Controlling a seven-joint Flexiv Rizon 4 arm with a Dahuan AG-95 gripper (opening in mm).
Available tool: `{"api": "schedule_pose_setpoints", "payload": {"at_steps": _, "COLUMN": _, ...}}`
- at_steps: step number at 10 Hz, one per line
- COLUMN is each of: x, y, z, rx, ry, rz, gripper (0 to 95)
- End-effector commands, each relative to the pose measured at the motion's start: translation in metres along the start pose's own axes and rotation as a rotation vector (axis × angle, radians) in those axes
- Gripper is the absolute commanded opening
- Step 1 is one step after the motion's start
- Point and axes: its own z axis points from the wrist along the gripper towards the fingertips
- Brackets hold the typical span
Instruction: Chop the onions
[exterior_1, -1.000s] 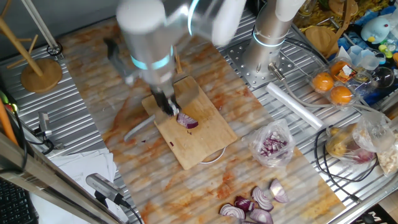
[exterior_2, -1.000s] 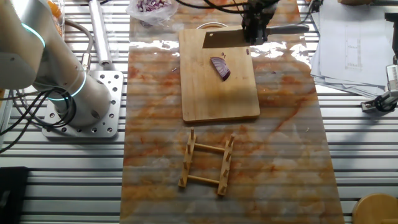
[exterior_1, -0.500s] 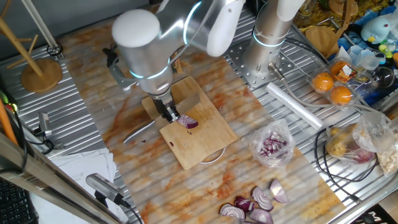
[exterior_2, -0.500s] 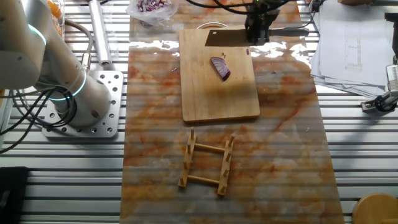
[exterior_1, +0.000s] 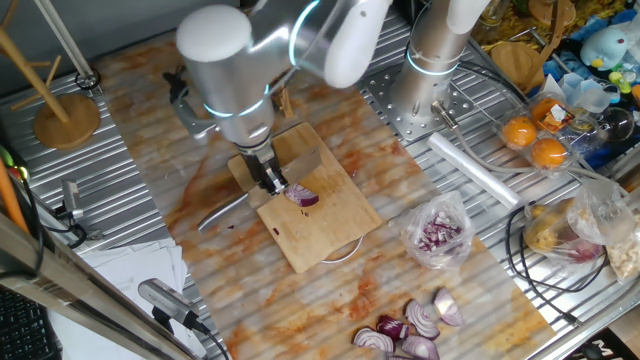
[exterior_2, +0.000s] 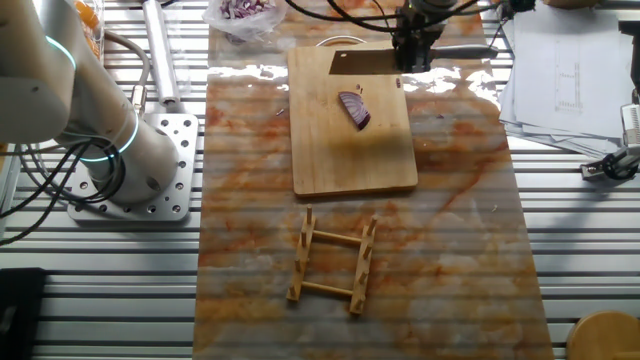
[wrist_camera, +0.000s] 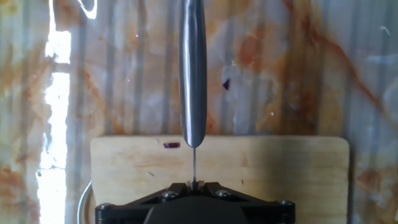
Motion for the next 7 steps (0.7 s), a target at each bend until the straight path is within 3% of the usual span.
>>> {"api": "schedule_pose_setpoints", "payload": {"at_steps": 1, "x": -0.002, "y": 0.001, "z": 0.001, "rx": 0.011, "ry": 0.033, "rz": 0.004, "gripper": 0.0}}
{"api": "schedule_pose_setpoints", "payload": {"at_steps": 2, "x": -0.002, "y": 0.001, "z": 0.001, "rx": 0.010, "ry": 0.034, "rz": 0.003, "gripper": 0.0}}
{"api": "schedule_pose_setpoints", "payload": {"at_steps": 3, "x": 0.006, "y": 0.005, "z": 0.007, "rx": 0.013, "ry": 0.038, "rz": 0.011, "gripper": 0.0}}
{"api": "schedule_pose_setpoints", "payload": {"at_steps": 7, "x": 0.037, "y": 0.010, "z": 0.053, "rx": 0.021, "ry": 0.021, "rz": 0.006, "gripper": 0.0}}
